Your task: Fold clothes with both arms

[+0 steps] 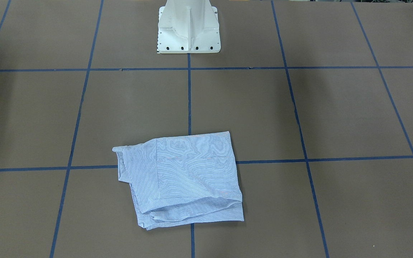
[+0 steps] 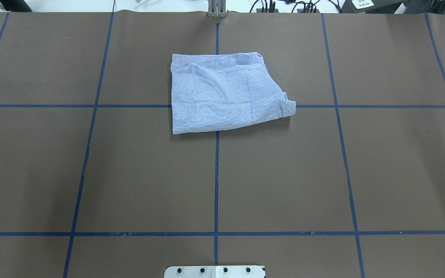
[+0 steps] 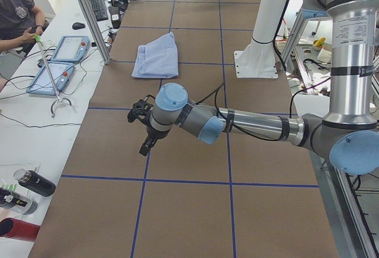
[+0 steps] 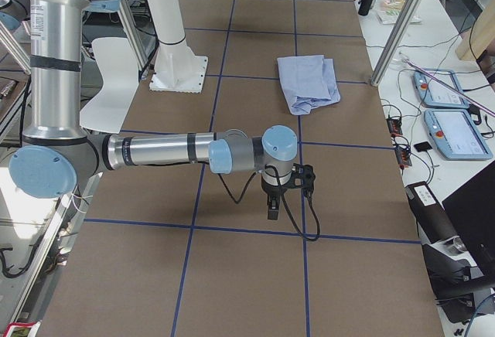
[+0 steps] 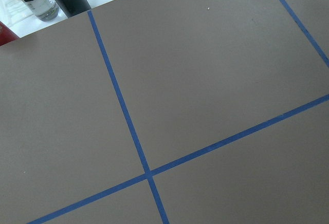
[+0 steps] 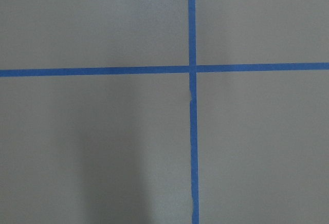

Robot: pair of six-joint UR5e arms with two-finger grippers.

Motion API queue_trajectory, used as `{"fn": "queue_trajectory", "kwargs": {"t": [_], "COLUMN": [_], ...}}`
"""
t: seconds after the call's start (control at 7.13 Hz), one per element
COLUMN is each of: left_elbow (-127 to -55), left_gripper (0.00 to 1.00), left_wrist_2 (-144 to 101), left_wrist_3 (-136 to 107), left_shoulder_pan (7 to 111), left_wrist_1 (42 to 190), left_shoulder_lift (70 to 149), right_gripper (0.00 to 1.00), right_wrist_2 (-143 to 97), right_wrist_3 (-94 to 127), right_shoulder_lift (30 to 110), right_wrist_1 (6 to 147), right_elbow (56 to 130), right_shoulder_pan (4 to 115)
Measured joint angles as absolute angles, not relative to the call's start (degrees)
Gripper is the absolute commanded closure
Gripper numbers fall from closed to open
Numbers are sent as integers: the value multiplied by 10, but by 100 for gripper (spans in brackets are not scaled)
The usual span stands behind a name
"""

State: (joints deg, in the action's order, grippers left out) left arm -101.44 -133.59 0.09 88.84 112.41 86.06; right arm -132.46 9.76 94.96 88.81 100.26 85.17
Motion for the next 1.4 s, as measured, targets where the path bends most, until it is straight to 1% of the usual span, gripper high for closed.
{"fn": "queue_trajectory", "kwargs": {"t": [0.7,0.98,1.4], "left_elbow": [-1019,-1028,-1040], "left_gripper": [0,0,0], "left_wrist_2": [-1337,-1338,-1339], "left_wrist_3": [-27,-25,-25], "left_shoulder_pan": [882,880,880], "left_wrist_1": [1109,1109,1108], "left_shoulder_lift": [867,864,862], "right_gripper": [0,0,0], "right_wrist_2": [-1308,-1320,-1351], "right_wrist_3": [42,40,48], "right_shoulder_lift": [956,964,969], "right_wrist_1": [889,889,889], "right_elbow": [1012,1024,1021], "right_shoulder_pan": [854,854,853]}}
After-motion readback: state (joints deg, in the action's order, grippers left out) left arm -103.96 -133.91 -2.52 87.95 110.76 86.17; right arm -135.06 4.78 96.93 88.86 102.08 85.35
